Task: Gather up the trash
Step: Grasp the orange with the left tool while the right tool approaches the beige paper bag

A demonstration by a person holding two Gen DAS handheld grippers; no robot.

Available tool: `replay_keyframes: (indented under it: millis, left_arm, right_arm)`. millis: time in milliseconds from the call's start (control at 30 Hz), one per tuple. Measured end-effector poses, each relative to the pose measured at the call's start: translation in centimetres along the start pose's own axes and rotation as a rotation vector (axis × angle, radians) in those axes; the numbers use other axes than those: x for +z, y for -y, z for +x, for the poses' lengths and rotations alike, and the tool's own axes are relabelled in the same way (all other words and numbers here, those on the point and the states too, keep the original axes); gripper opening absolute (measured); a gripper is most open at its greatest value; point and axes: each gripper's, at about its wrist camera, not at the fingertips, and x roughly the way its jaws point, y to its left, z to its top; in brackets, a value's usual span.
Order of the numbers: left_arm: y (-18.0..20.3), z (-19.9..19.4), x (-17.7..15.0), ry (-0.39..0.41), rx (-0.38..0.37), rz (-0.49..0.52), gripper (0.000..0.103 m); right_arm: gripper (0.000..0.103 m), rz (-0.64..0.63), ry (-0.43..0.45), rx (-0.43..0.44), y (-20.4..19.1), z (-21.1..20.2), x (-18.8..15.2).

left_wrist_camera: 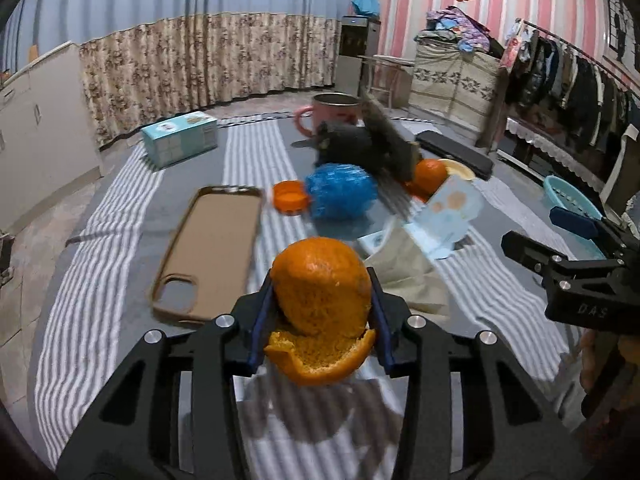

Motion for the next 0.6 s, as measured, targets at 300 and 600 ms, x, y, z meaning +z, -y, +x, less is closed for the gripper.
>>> replay_keyframes:
  millis: [300,600]
  left_arm:
    - [-2.7,-0.5,-0.2,0.033,0.030,-0.022,0.051]
    - [-5.1,-0.8,-1.9,0.031,0.078,-0.071,0.052]
  right_arm:
    - [0.099,-0.031,-0.069,0.046,-3.6,1.9,-0.4]
    - [0.099,-0.052,-0.119,0.122,-5.9,2.7,-1.3]
